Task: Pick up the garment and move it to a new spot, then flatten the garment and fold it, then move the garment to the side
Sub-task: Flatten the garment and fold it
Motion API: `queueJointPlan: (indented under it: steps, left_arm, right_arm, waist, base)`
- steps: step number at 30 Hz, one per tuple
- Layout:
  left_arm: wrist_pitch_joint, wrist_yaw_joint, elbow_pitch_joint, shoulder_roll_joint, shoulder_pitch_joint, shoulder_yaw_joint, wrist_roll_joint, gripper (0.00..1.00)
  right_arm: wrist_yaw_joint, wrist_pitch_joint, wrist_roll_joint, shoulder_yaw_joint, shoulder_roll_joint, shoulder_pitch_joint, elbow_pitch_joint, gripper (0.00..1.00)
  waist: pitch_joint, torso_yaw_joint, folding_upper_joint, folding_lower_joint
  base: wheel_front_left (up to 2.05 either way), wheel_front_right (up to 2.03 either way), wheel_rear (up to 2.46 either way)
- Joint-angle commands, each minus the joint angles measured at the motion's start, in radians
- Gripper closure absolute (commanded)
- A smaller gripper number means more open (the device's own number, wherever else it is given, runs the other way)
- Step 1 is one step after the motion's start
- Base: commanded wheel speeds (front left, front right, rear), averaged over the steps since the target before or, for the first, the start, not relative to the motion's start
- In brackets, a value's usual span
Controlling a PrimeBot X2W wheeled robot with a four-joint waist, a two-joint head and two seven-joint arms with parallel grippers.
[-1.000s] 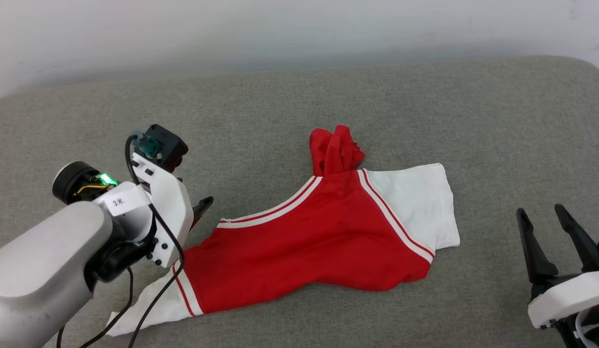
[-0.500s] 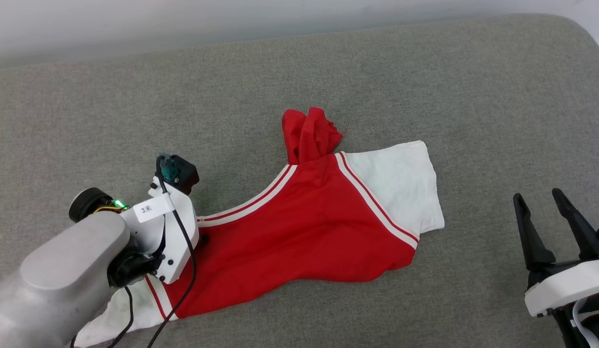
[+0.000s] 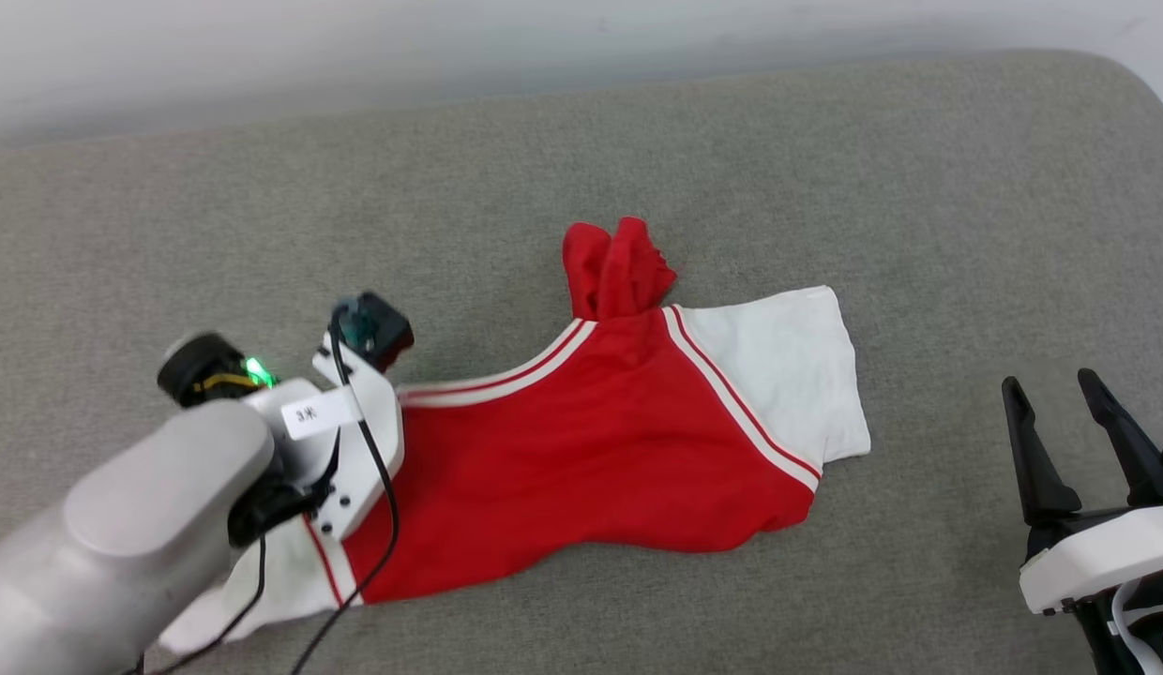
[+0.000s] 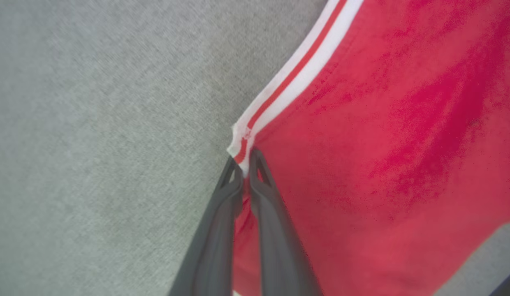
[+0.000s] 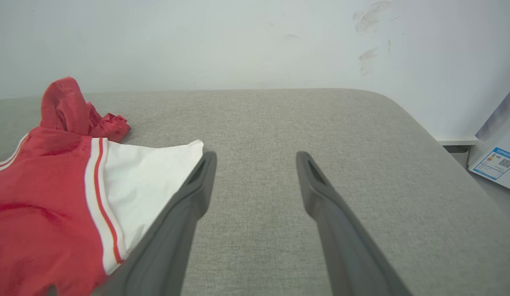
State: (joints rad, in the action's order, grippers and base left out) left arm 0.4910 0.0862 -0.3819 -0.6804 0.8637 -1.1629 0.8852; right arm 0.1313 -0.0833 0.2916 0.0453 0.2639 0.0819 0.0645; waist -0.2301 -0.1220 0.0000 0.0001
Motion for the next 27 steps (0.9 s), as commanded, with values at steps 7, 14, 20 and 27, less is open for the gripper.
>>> queueJointPlan:
  steps: [7,14,20,27]
  left_arm:
    - [-0.062,-0.041,0.092,-0.034,0.103,0.044,-0.068,1.0]
    - [-0.056,-0.043,0.101,-0.025,0.212,0.059,-0.128,1.0]
    - [-0.068,-0.026,-0.005,0.021,0.291,0.041,-0.186,1.0]
    - [-0.099,0.007,-0.206,0.088,0.265,0.022,-0.154,1.0]
  right_arm:
    - [-0.001,0.007,-0.009,0.001,-0.025,-0.016,-0.016,0.0]
    - [-0.001,0.001,-0.01,-0.004,-0.039,0.022,-0.039,0.0]
    - [-0.001,-0.015,-0.013,-0.006,-0.046,0.06,-0.039,0.0]
    - [-0.001,-0.033,-0.01,-0.007,-0.051,0.088,-0.017,0.0]
  waist:
    - [0.019,0.014,0.0,-0.0001]
    - [-0.045,-0.027,0.0,-0.0001]
    - [-0.11,-0.074,0.0,-0.0001]
    - [-0.148,-0.102,0.0,-0.0001]
  base:
    - [0.0,0.0,0.0]
    - [0.0,0.0,0.0]
    - [0.0,0.0,0.0]
    - [0.0,0.0,0.0]
